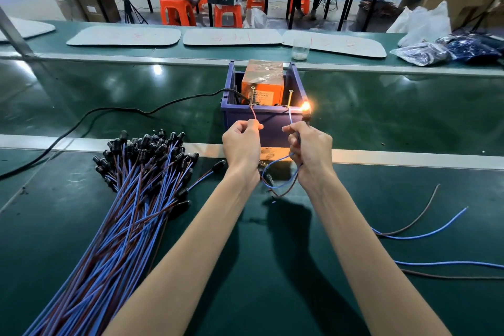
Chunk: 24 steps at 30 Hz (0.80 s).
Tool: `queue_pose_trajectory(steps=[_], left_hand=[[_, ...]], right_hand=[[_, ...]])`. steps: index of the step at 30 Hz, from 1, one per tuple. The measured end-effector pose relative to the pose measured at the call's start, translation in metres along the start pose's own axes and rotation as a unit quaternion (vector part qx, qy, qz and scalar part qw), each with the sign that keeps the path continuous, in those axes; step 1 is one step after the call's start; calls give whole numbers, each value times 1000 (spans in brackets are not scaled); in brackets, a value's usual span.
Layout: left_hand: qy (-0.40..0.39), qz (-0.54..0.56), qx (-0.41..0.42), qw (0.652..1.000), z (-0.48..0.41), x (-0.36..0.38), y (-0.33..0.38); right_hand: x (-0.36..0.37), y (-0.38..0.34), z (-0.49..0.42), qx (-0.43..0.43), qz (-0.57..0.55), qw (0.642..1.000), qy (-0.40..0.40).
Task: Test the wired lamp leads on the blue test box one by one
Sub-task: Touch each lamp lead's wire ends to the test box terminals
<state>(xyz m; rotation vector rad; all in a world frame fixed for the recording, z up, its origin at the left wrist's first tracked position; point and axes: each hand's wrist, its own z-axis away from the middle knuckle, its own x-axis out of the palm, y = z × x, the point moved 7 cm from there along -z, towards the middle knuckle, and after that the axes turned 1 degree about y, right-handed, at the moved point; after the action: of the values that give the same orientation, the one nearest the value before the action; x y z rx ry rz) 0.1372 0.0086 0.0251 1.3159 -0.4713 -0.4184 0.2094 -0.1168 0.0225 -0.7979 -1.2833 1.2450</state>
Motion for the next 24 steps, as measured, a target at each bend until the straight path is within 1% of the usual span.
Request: queue_pose_trajectory(steps=[5,10,12,15,16,18,20,22,23,24], left_hand=[[0,6,-1,1000,1,-1,0],[-60,8,10,998,20,9,-16],[-79,-11,29,996,30,11,-24],[-106,-79,81,988,45,11,-29],[-123,-99,90,983,51,13,-32],[-174,-133,78,973,65,17,-37],[-232,-213,69,946,77,22,-45],[-273,-347,95,892,82,21,-50],[-276,-404,109,865,79,16,-50],[-265,-443,121,848,73,8,-46]], right_hand=[[0,-2,4,3,3,1000,4],[4,10,25,38,-30,999,-15],[1,15,34,47,-48,998,-23],[-13,22,40,52,-54,997,-18],[-19,25,40,53,-48,997,-12],[-35,28,37,55,-27,998,13],[-59,26,30,37,19,997,59],[-90,15,20,1,75,991,113],[-107,7,15,-25,118,982,145],[-125,-1,11,-53,181,966,179]])
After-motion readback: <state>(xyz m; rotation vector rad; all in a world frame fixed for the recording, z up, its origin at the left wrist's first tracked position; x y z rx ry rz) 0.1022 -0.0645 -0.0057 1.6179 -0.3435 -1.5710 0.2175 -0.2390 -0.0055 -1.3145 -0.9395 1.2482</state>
